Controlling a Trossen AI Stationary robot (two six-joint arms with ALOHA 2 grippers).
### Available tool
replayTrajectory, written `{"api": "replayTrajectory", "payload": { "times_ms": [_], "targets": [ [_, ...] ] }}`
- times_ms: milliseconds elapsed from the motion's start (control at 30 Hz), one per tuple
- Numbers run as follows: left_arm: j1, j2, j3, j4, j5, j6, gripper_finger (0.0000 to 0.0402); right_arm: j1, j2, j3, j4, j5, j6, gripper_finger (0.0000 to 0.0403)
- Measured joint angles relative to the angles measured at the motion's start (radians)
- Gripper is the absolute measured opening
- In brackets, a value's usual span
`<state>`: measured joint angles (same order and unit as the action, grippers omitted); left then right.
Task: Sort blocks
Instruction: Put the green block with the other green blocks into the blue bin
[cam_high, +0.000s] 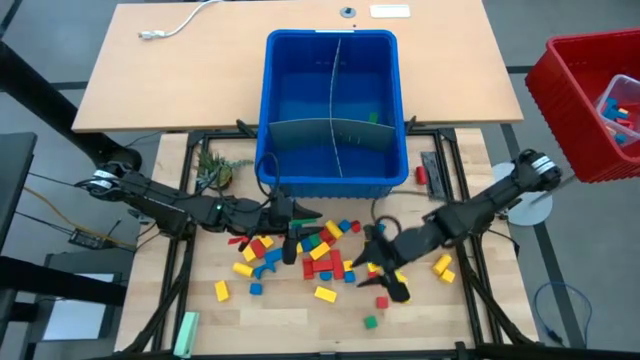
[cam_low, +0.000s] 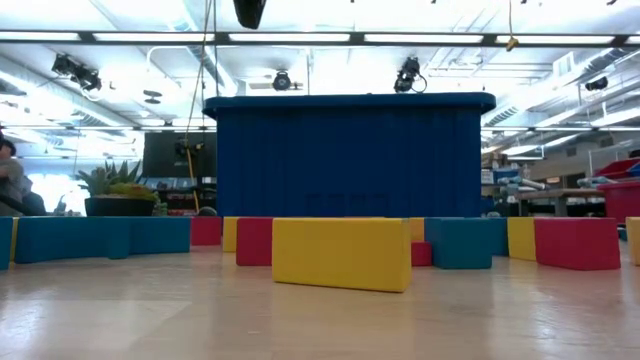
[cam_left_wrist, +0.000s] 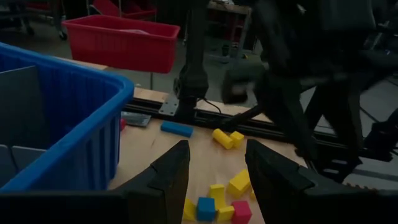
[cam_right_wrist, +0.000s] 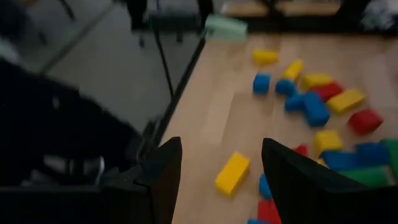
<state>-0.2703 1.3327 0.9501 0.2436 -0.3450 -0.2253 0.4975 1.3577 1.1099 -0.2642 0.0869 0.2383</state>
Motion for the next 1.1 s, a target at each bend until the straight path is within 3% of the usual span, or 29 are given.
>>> {"api": "replayTrajectory", "payload": {
  "times_ms": [333,633,867,1100],
  "targets": [
    [0.0,0.0,0.0,0.0,0.001,0.0,0.0166,0.084,0.154,0.0,-0.051,-0.031,-0.099,0.0208],
    [0.0,0.0,0.0,0.001,0.001,-0.001,0.0166,0.202,0.324,0.0,-0.048,-0.099,0.029,0.0206],
    [0.0,0.0,0.0,0.001,0.0,-0.003,0.0166,0.235,0.426,0.0,-0.054,-0.037,0.141,0.0201],
    [0.0,0.0,0.0,0.003,-0.001,-0.019,0.0166,0.241,0.44,-0.001,-0.05,-0.025,0.195,0.02]
  ]
}}
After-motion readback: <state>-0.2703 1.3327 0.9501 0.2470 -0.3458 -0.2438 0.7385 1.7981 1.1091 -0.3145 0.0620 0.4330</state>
